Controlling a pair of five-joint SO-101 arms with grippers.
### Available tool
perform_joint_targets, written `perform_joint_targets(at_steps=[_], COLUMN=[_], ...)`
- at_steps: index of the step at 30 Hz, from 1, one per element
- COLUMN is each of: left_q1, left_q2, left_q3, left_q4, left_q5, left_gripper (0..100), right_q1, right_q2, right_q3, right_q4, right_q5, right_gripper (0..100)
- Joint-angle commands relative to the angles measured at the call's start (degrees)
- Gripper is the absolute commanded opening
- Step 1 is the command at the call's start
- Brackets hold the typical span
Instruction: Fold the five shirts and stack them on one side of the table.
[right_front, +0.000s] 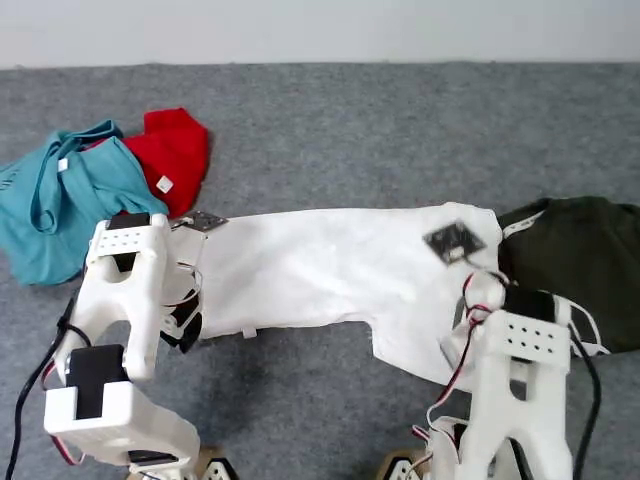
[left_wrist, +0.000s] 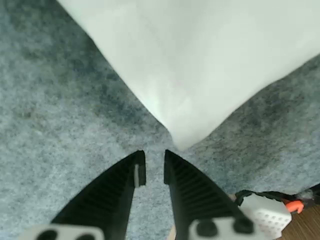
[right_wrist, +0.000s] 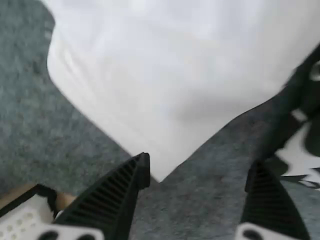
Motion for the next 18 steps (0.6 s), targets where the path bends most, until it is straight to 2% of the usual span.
perform_joint_targets(at_steps=[1,6,14,18], left_q1=[0.18,0.26,0.26,0.26], left_q2=[-1.58,-1.49,-1.58,-1.58], left_q3=[-1.36,-1.36,0.75,1.8], left_q4=[0.7,0.7,0.44,0.35], left_q5=[0.26,0.35,0.44,0.35], left_gripper=[8,8,8,8], right_q1=[0.75,0.75,3.47,4.0], right_q2=[-1.54,-1.63,-1.45,-1.45], right_q3=[5.01,5.71,6.15,6.15], right_q4=[0.04,0.04,0.57,0.48], right_q5=[1.49,1.49,1.32,1.41], right_gripper=[30.6,29.3,3.7,6.8])
